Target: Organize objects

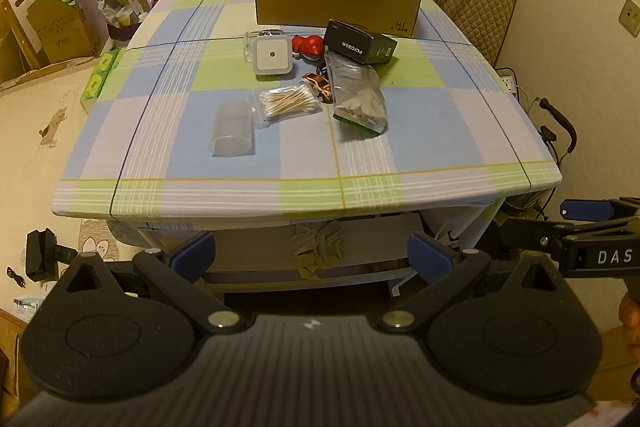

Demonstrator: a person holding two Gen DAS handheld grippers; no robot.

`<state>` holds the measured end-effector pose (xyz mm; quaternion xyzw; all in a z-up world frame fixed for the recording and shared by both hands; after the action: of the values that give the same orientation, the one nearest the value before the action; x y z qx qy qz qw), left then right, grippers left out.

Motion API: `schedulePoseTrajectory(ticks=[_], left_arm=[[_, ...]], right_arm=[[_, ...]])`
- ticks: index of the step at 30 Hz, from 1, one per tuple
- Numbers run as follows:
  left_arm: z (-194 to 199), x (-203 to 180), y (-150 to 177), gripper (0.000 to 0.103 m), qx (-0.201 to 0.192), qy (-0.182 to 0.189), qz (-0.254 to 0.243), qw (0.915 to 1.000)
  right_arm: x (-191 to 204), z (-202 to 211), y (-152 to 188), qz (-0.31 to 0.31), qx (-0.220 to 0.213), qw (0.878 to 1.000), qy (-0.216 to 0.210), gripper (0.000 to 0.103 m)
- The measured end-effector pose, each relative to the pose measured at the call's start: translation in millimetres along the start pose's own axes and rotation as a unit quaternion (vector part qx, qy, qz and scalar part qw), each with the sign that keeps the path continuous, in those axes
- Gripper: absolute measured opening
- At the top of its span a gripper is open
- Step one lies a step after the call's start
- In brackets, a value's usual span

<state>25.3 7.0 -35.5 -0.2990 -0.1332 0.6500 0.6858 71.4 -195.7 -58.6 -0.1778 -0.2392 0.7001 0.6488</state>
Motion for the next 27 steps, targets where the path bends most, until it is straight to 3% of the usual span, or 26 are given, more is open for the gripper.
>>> schedulePoseTrajectory(ticks=[27], left_arm=[[-5.0,5.7,-4.2,0.101,0.005,0.002,0.000,1.0000]], right_arm=[[5.5,-3.3,-4.7,-0.001,0.003,1.000,0.003,0.101]])
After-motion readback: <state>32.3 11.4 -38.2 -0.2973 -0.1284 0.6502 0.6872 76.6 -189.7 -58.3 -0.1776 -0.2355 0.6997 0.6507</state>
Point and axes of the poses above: each gripper's, at about its wrist camera, not at the fingertips, and z roughly against the way its jaws point, x to its left, y to its underside, the point moved 3 cm from there along -z, roughly the way its jaws point, and after that the axes turned 12 degrees about y, right-handed, at the moved point
